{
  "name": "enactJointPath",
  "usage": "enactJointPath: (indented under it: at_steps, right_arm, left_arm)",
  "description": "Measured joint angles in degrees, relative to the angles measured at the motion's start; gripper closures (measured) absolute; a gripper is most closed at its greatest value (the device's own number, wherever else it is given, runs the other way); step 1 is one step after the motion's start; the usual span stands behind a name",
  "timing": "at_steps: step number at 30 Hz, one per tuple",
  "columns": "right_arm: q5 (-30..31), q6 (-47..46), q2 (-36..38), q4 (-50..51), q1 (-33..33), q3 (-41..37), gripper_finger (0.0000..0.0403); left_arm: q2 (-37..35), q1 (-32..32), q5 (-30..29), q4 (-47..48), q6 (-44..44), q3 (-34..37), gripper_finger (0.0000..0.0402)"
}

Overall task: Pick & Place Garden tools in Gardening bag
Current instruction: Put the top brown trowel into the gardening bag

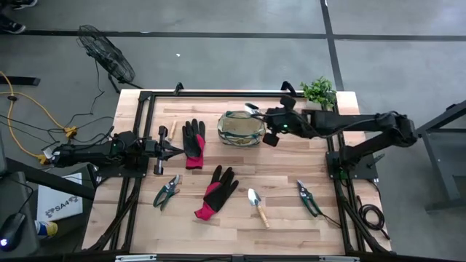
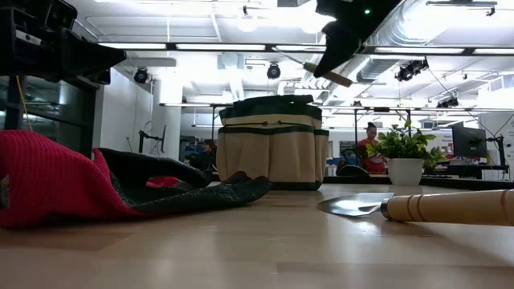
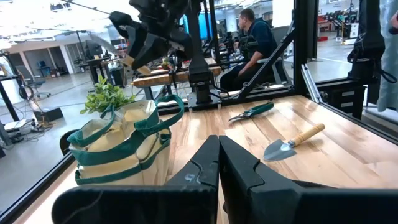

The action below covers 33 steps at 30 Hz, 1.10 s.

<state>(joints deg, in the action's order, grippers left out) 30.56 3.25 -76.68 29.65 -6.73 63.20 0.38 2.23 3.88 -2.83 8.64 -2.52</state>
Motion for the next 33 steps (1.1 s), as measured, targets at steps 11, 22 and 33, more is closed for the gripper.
enactJointPath:
  at_steps: [11,22,33]
  right_arm:
    - [16.04,9.80,-10.82,6.45,3.77,10.14,0.0337]
    - [28.24,23.24,-17.72,7.35,7.21,13.40,0.0337]
    - [18.37,18.11,-18.20,8.01,7.83,17.31,0.0340]
  left_arm:
    - [0.00,-0.01,-0.02,-0.02,0.00,0.00,0.0400]
    - [0.00,0.01,0.00,0.00,0.00,0.00,0.0400]
    - [0.00,-0.01,-0.02,0.00,0.00,0.00,0.0400]
